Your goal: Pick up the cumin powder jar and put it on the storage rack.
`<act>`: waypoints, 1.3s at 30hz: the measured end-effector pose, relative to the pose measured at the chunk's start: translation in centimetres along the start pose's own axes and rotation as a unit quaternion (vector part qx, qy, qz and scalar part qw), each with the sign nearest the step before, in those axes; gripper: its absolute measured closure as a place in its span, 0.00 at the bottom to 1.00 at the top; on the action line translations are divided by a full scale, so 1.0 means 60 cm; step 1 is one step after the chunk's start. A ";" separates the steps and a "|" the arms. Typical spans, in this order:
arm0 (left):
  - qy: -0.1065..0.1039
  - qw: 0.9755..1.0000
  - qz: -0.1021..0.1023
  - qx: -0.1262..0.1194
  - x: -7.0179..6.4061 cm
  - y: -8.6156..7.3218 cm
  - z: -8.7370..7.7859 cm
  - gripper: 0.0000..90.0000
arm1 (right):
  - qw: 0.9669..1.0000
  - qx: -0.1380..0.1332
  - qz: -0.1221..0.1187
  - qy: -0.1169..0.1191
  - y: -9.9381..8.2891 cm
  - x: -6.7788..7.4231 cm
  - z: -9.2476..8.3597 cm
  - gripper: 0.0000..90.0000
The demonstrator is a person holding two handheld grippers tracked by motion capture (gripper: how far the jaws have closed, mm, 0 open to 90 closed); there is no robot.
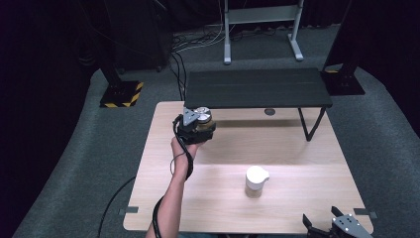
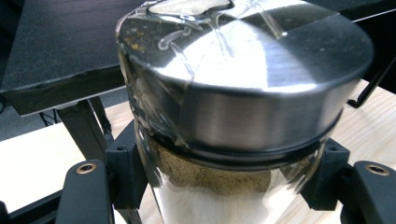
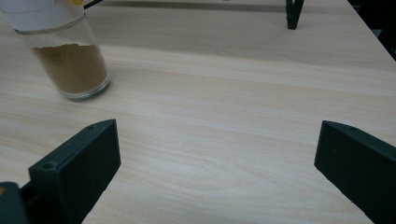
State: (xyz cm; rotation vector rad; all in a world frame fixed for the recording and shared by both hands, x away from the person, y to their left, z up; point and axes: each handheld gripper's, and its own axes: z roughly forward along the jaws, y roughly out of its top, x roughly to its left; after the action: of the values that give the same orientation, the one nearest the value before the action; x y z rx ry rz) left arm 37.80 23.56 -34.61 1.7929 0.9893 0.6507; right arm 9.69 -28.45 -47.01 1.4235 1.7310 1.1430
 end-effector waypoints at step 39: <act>0.001 1.000 0.021 -0.004 -0.008 0.072 -0.003 0.34 | 1.000 0.002 -0.001 -0.002 0.006 -0.005 -0.003 0.00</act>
State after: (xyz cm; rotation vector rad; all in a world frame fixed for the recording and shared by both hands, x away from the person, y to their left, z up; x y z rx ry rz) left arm 38.88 22.31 -30.57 1.8108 0.9512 0.6820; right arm 9.79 -28.78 -46.62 1.4245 1.7332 1.1357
